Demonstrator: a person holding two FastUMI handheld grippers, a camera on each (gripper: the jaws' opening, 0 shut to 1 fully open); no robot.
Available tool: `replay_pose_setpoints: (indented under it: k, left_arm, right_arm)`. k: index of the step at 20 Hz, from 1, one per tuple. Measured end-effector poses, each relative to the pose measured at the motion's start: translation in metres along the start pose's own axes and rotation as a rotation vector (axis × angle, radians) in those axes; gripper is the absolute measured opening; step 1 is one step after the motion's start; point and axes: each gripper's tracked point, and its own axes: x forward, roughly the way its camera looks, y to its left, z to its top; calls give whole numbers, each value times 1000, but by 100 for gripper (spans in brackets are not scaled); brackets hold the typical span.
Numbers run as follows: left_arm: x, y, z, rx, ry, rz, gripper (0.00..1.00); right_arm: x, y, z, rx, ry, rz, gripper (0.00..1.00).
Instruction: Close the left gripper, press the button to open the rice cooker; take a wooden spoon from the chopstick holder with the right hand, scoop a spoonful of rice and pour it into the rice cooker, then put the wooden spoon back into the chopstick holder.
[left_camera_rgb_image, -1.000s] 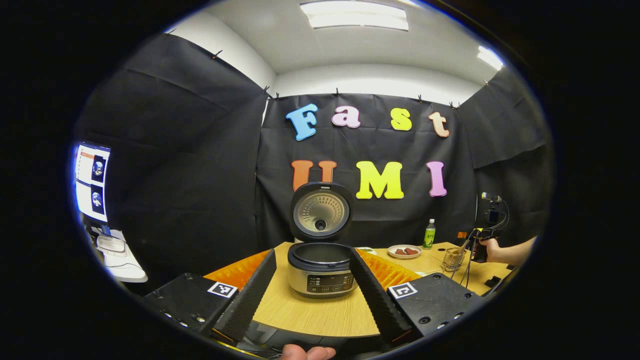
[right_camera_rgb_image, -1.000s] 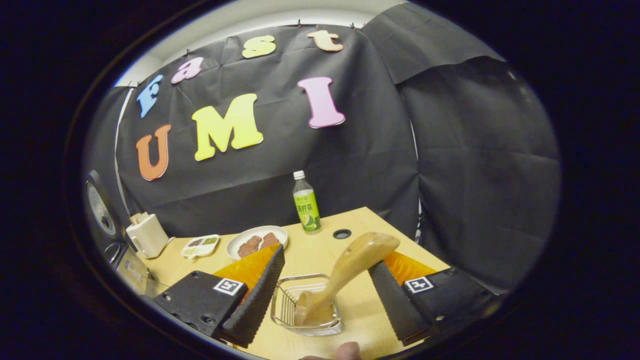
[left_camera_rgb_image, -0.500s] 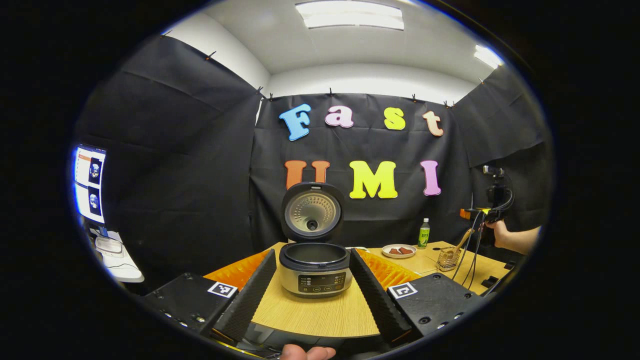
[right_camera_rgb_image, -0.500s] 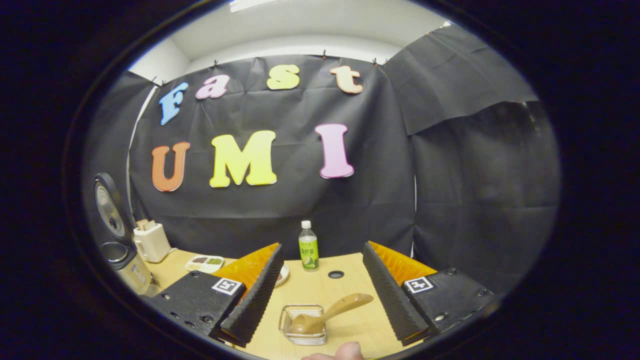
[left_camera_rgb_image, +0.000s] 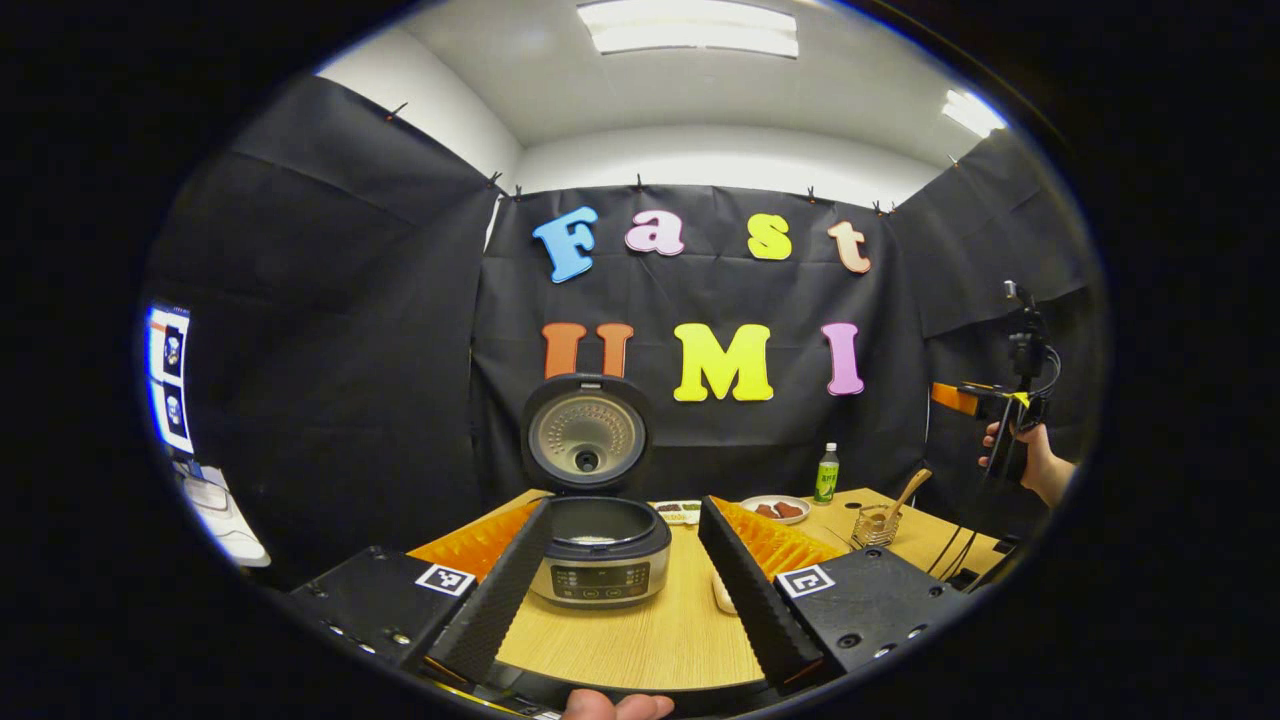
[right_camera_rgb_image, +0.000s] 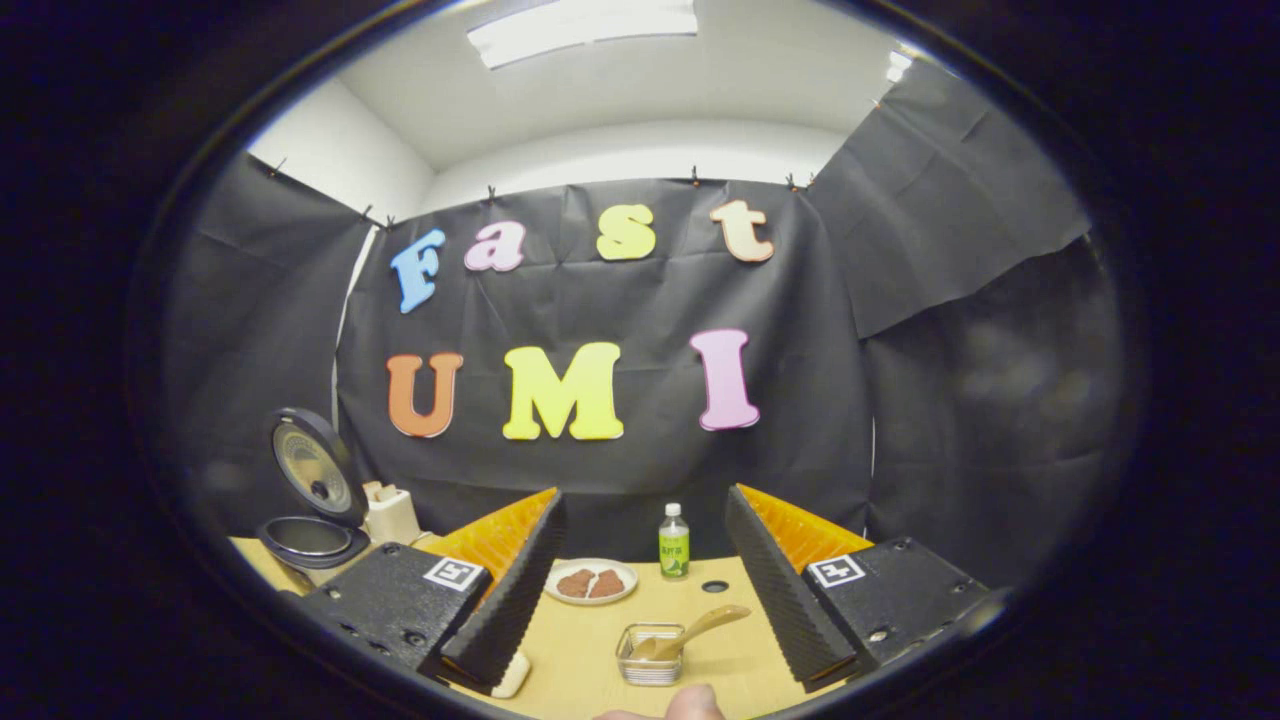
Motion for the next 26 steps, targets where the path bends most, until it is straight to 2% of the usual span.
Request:
replay_pose_setpoints:
  k: [3,5,9,10,11,14,17,22,26]
  left_arm:
    - [39,18,57,18,-43,43,95]
    - [70,20,90,-20,-48,32,96]
    - [143,35,123,-89,26,34,97]
    - [165,40,122,-109,55,36,89]
    - [186,41,119,-140,96,34,96]
    - [249,51,96,-221,234,48,94]
    - [304,69,83,-292,304,98,95]
    - [350,92,57,-238,358,151,95]
    - [369,87,33,-179,397,155,95]
  right_arm:
    - [-34,-9,-20,34,12,39,100]
    - [-61,-21,-26,8,-2,63,100]
    - [-119,-35,-45,-45,-14,98,99]
    - [-131,-35,-52,-47,-9,110,100]
    - [-141,-35,-61,-51,0,118,99]
    - [-167,-34,-89,-100,14,128,99]
    - [-190,-15,-119,-132,40,150,99]
    - [-214,16,-181,-89,161,183,100]
    - [-214,17,-199,-64,205,172,100]
